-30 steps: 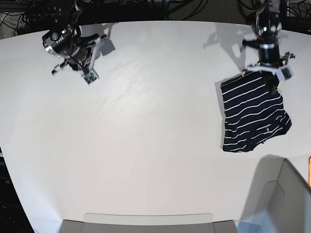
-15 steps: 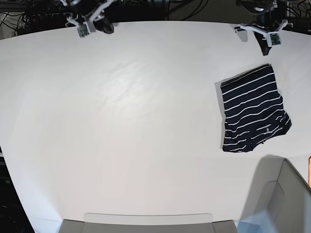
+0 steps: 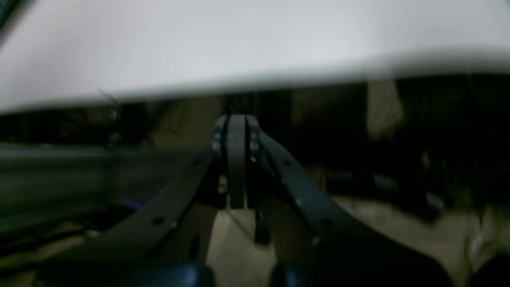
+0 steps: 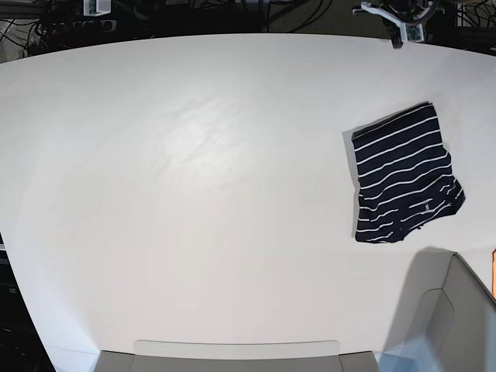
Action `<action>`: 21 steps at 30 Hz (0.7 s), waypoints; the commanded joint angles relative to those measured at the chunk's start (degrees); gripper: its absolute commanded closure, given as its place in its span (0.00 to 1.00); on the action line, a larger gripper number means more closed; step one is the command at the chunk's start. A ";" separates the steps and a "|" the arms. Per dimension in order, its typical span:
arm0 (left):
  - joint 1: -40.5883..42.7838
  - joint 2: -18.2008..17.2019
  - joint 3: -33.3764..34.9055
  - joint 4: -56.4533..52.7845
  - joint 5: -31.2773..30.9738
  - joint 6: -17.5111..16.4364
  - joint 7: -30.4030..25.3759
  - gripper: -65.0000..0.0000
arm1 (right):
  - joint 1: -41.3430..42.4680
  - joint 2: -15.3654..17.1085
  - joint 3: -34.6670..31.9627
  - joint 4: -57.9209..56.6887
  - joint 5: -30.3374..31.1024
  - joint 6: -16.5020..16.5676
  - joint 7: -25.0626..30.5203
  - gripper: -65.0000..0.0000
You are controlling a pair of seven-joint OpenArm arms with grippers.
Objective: Fold the T-shirt properly
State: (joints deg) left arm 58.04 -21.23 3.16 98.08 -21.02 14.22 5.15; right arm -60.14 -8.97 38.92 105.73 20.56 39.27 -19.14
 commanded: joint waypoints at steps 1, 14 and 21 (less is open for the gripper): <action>1.26 2.11 -0.39 -2.13 0.40 0.07 -0.97 1.00 | -0.12 -0.03 0.16 -1.43 -0.73 0.73 3.00 1.00; -10.88 7.39 10.60 -43.53 0.14 0.33 -20.84 1.00 | 16.75 2.07 9.66 -39.05 -21.30 0.73 21.29 1.00; -29.78 12.57 12.62 -78.87 0.14 -0.11 -29.28 1.00 | 31.35 4.71 25.30 -59.89 -43.28 0.73 31.31 1.00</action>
State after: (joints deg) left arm 26.98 -8.80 15.66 20.21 -20.84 13.56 -23.53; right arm -28.49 -5.04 63.66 45.50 -24.14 39.22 11.03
